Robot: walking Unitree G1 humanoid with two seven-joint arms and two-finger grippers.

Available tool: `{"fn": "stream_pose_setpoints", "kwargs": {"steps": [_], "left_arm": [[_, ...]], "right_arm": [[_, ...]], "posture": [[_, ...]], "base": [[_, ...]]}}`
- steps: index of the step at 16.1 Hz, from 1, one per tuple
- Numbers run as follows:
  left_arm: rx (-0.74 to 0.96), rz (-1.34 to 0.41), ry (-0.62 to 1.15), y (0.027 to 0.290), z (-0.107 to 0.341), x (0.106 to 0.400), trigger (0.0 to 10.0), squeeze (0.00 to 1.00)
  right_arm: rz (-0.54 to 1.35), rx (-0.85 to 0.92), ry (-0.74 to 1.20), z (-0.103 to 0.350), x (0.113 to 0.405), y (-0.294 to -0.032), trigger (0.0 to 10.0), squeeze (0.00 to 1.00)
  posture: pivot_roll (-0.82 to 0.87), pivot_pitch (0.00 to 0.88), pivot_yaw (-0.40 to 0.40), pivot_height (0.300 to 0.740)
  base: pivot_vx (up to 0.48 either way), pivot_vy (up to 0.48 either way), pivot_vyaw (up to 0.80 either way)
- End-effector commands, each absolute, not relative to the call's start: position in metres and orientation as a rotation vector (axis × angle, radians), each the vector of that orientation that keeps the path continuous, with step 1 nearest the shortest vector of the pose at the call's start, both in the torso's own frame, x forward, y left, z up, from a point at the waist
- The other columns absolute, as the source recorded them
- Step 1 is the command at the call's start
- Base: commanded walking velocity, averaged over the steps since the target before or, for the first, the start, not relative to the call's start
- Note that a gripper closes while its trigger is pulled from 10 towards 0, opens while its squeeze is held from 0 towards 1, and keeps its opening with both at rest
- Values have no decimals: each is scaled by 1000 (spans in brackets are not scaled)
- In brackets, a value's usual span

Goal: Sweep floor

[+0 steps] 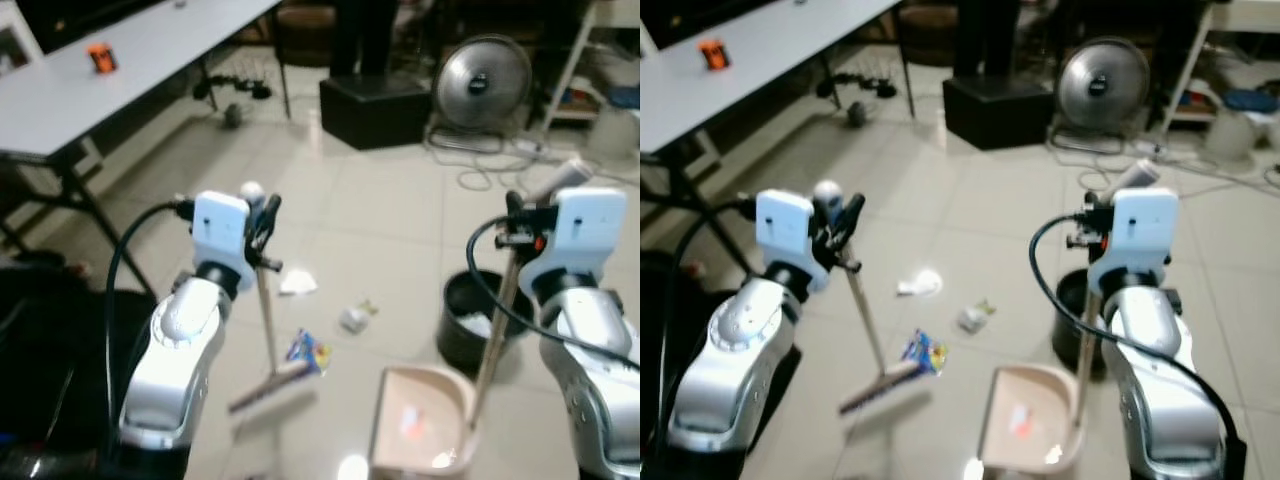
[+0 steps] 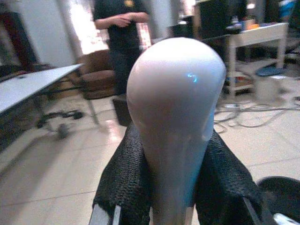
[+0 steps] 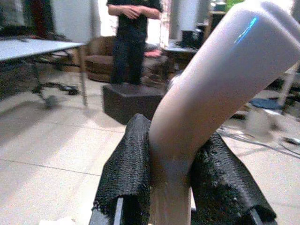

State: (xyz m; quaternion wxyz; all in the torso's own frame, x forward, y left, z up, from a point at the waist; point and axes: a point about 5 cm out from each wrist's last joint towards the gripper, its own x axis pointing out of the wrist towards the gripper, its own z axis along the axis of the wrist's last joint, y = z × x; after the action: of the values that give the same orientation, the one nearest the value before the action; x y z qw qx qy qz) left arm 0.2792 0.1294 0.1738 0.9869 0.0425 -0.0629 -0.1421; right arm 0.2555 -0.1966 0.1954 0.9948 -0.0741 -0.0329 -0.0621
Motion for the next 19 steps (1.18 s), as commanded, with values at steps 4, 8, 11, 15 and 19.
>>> {"fn": "stream_pose_setpoints", "kwargs": {"steps": [4, 8, 11, 15, 19], "left_arm": [[116, -263, -190, 134, 186, 283, 10000, 0], [131, -232, -196, 142, 186, 282, 10000, 0], [151, -181, -197, 153, 187, 280, 10000, 0], [165, -159, -198, 157, 187, 280, 10000, 0], [168, -159, -194, 156, 185, 281, 10000, 0]], "right_arm": [[-85, -162, -90, 200, 257, -190, 10000, 0], [-53, -143, -93, 199, 258, -184, 10000, 0], [-4, -144, -92, 198, 262, -178, 10000, 0], [-13, -119, -105, 198, 266, -175, 10000, 0], [-8, -125, -102, 195, 266, -175, 10000, 0]], "posture": [[-45, 51, 60, 740], [-31, 51, 49, 740], [-15, 53, 35, 740], [-12, 55, 30, 740], [-16, 60, 32, 740]], "base": [[403, 0, 0], [405, 0, 0], [416, 0, 0], [422, 0, 600], [422, 0, 0]]}}
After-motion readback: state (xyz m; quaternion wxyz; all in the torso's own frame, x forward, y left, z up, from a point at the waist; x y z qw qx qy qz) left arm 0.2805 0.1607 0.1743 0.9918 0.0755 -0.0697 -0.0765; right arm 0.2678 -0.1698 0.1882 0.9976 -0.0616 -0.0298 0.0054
